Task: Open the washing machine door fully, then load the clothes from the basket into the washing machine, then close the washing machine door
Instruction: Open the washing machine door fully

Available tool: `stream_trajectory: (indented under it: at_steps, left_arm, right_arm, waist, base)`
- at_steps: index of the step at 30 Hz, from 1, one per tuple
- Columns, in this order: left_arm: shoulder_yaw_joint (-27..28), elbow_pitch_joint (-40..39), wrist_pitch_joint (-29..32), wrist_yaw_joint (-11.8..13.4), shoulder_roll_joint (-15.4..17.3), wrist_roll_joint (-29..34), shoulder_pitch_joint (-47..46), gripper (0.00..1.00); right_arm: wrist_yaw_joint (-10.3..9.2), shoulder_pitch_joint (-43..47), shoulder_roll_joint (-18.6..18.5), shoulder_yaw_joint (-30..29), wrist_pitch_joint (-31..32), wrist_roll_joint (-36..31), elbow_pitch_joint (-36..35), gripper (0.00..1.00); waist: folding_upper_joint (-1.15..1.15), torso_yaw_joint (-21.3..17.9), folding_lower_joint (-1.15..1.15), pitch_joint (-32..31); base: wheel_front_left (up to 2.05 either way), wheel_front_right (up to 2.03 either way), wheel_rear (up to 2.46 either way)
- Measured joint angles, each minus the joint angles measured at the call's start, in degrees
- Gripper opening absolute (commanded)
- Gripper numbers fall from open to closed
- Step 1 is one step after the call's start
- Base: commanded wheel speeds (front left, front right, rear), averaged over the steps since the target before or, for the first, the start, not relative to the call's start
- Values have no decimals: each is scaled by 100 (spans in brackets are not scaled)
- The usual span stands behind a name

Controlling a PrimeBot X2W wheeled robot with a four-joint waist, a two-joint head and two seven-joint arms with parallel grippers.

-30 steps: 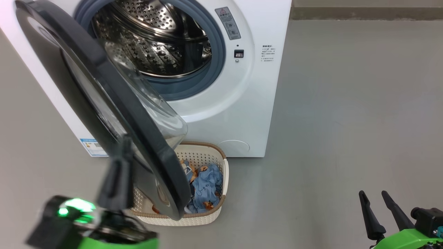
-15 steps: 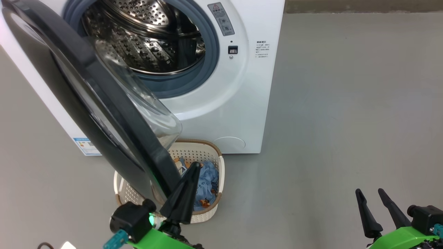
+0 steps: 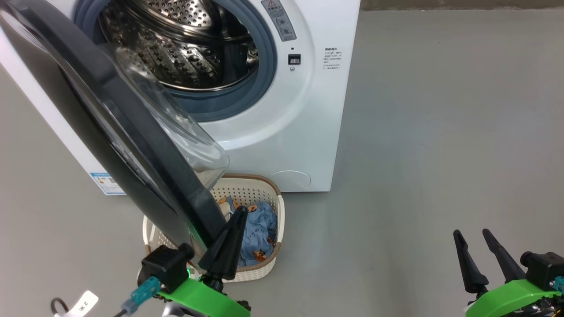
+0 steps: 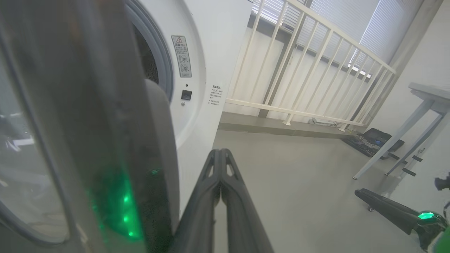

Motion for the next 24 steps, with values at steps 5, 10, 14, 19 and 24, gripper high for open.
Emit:
stream_trajectory:
  at_steps: [5,10,14,19,24]
  left_arm:
    - [74,96,0,-8,-5,0,0,0]
    - [113,143,0,-43,-56,1,0,0]
    - [145,164,1,-57,-88,2,7,0]
    - [227,163,2,-100,-148,31,53,0]
    - [347,57,1,-102,-164,64,230,0]
  right_arm:
    - [0,-1,1,9,0,0,-49,100]
    - [0,-62,-10,13,0,0,-55,100]
    - [0,-85,-21,4,0,-1,-85,100]
    - [0,-83,-19,0,0,-1,-119,100]
    - [0,-74,-16,-1,0,-2,-142,100]
  waist:
    - [0,34,0,14]
    - [0,84,0,27]
    - [0,139,0,10]
    - [0,247,0,-28]
    - [0,333,0,-60]
  base:
    - [0,0,0]
    - [0,0,0]
    - [0,0,0]
    - [0,0,0]
    - [0,0,0]
